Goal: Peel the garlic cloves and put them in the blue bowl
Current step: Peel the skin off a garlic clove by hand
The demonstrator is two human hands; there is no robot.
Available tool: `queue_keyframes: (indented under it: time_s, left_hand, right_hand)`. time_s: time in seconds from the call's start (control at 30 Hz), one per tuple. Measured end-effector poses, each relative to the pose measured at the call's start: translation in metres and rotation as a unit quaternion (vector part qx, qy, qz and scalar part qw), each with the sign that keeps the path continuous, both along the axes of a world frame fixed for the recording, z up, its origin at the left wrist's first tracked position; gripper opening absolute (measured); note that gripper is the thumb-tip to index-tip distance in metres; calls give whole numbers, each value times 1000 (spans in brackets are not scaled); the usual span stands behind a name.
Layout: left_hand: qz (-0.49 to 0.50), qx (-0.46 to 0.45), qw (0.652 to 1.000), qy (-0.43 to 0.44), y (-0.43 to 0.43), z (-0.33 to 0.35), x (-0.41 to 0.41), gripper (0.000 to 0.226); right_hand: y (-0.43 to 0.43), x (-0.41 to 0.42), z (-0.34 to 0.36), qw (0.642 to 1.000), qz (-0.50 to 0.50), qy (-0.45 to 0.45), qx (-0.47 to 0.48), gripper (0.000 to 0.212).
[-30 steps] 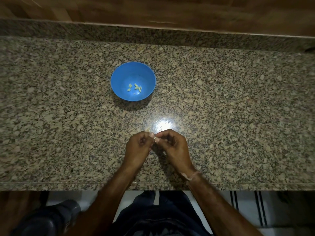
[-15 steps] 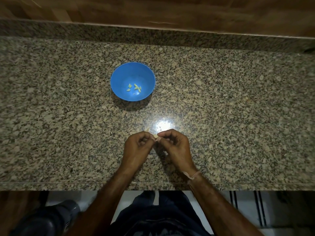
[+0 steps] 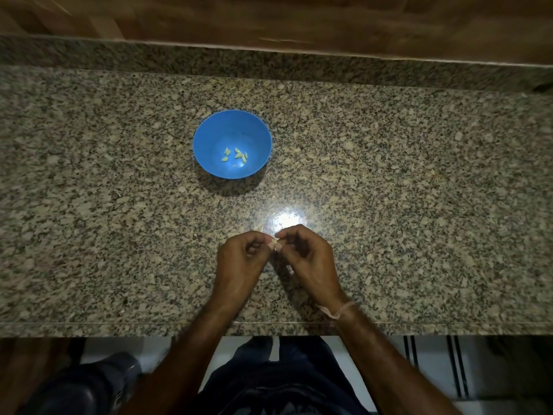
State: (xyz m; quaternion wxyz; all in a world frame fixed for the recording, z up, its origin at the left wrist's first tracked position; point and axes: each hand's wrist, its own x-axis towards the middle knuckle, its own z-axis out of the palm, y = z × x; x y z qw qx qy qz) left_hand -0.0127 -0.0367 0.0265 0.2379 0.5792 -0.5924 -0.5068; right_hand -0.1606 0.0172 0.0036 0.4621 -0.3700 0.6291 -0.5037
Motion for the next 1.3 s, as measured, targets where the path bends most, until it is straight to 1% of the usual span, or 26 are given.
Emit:
queue_keyframes:
  time_s: [0.1, 0.17, 0.27, 0.37, 0.47, 0.53, 0.6, 0.67, 0.8, 0.97, 1.03, 1.17, 1.23, 1.3]
  left_hand:
    - [-2, -2, 1000, -2, -1, -1, 0, 9]
    - [4, 9, 1000, 4, -1, -1, 0, 10]
    - [12, 37, 999, 29, -2, -2, 0, 12]
    - [21, 47, 998, 46, -1, -2, 1, 10]
    - [21, 38, 999, 24, 0, -3, 0, 9]
    - [23, 31, 999, 13, -1, -3, -2, 15]
    - [24, 26, 999, 18, 0, -4, -2, 18]
    - [18, 24, 999, 25, 2, -4, -1, 14]
    - [22, 17, 999, 39, 6, -4, 0, 6]
    - [0, -6, 1000, 6, 5, -5, -1, 6]
    - [-8, -9, 1000, -2, 6, -6, -1, 9]
    - [-16, -18, 1000, -10, 8, -8, -3, 13]
    - [-19, -37, 999, -12, 12, -9, -2, 13]
    - [-9, -55, 998, -10, 15, -10, -1, 13]
  right_hand:
    - [-2, -2, 2, 999, 26, 33, -19, 22]
    - [-2, -3, 1, 998, 25, 50, -21, 21]
    - [-2, -2, 0, 999, 20, 40, -19, 20]
    - [-1, 0, 2, 999, 24, 21, -17, 18]
    - [-2, 1, 0, 1000, 14, 6, 6, 14]
    - [-2, 0, -2, 1000, -7, -10, 24, 12]
    - [-1, 0, -4, 998, -33, -45, 40, 10]
    - [-1, -1, -5, 996, -47, -63, 49, 9]
    - [0, -1, -4, 995, -51, -61, 55, 8]
    - [2, -1, -3, 994, -45, -86, 58, 10]
    - [4, 0, -1, 990, -60, -109, 68, 10]
    - [6, 4, 3, 967, -99, -212, 96, 12]
    - [5, 5, 4, 963, -109, -226, 102, 15]
    - [5, 5, 5, 966, -108, -212, 101, 14]
